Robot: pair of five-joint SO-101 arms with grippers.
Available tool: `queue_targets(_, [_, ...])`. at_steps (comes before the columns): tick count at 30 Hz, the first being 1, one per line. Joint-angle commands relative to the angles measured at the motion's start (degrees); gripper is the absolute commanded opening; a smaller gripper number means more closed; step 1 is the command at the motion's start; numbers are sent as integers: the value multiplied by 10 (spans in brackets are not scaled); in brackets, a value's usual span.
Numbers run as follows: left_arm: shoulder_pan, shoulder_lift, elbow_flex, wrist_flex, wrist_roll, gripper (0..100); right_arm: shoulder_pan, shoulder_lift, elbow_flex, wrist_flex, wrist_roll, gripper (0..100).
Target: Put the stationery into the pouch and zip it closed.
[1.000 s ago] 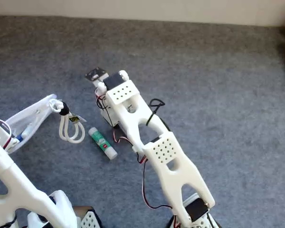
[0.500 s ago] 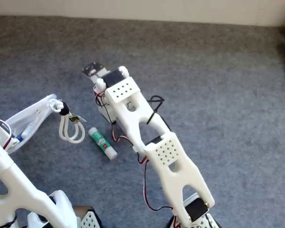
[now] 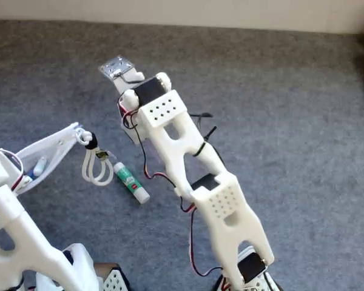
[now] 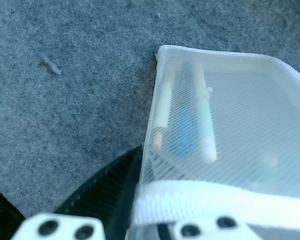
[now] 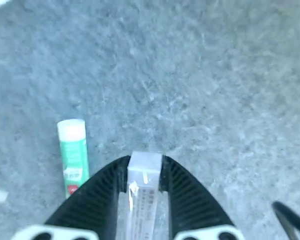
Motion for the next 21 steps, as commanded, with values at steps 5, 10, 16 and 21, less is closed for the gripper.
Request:
queue_targets(5, [12,11,4,-18,4,7,0,-205,138,11,-5,4])
queue_targets(10, [12,11,4,-18,5,7,0,-306,184,9,-5,4])
queue_targets(16, [28,11,0,-18,6,7,-25,-387,189,9,-5,4])
queue_targets(21, [79,11,-3,-18,6,7,-54,-448,188,8,-6,4])
